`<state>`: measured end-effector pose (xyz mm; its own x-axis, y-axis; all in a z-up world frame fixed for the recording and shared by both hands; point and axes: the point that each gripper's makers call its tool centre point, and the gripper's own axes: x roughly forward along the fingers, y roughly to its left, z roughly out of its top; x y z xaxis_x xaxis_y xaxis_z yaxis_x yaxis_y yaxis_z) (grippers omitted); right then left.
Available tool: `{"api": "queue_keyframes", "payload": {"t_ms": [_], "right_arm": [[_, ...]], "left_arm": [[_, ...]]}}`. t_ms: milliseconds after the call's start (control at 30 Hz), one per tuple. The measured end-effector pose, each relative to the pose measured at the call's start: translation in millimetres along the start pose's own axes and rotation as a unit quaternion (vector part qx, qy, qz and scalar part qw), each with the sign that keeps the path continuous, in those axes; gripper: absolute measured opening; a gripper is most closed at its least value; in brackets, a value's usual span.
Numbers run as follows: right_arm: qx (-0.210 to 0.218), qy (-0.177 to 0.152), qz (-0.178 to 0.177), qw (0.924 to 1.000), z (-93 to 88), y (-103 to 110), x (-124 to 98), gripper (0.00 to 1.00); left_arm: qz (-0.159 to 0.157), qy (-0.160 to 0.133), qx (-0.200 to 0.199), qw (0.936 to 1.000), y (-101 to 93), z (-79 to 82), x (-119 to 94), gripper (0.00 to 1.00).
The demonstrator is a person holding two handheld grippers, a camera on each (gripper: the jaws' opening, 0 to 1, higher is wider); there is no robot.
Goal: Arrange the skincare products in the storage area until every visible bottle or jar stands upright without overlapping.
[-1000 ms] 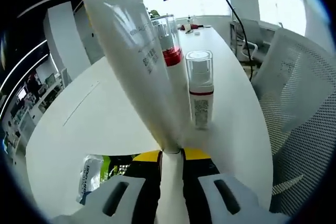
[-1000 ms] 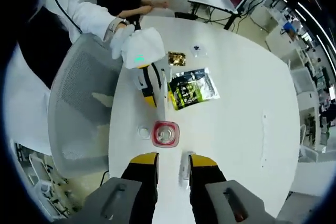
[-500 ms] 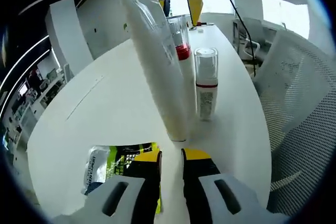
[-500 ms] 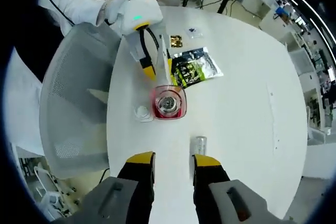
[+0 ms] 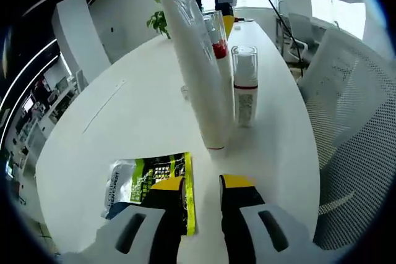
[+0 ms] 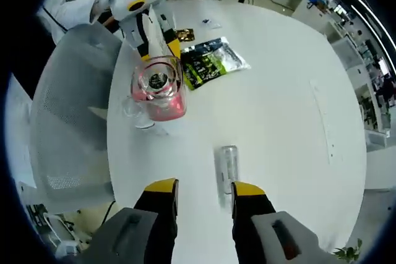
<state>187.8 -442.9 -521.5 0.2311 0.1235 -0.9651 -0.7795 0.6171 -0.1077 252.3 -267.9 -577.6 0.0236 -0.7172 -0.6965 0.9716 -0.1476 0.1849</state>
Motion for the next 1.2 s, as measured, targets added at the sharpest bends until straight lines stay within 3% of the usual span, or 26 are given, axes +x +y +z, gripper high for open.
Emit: {"api": "queue_keyframes", "payload": {"t_ms": [367, 467, 700, 933, 1067, 1200], "right_arm": [[0.019, 0.000, -0.020, 0.9996, -15.4, -11, 32, 0.30], [0.026, 0.001, -0.014, 0.9996, -18.5, -14, 41, 0.30], [0.036, 0.003, -0.015, 0.9993, -23.0, -23, 50, 0.32], [0.042, 0.001, -0.011, 0.9991, -24.5, -25, 62, 0.31], [0.048, 0.001, -0.007, 0.9988, -23.6, -30, 71, 0.30], [0.048, 0.006, -0.005, 0.9988, -27.6, -31, 76, 0.30]], "left_arm": [[0.013, 0.019, -0.007, 0.9997, 8.6, -8.8, -8, 0.23], [0.034, 0.018, -0.010, 0.9992, 14.1, -8.0, -11, 0.29], [0.034, 0.011, -0.022, 0.9991, 14.6, -6.1, -18, 0.37], [0.049, -0.007, -0.056, 0.9972, 16.6, -4.2, -29, 0.47], [0.053, -0.044, -0.094, 0.9932, 17.2, 7.4, -35, 0.54], [0.062, -0.060, -0.101, 0.9912, 17.4, 11.1, -42, 0.59]]}}
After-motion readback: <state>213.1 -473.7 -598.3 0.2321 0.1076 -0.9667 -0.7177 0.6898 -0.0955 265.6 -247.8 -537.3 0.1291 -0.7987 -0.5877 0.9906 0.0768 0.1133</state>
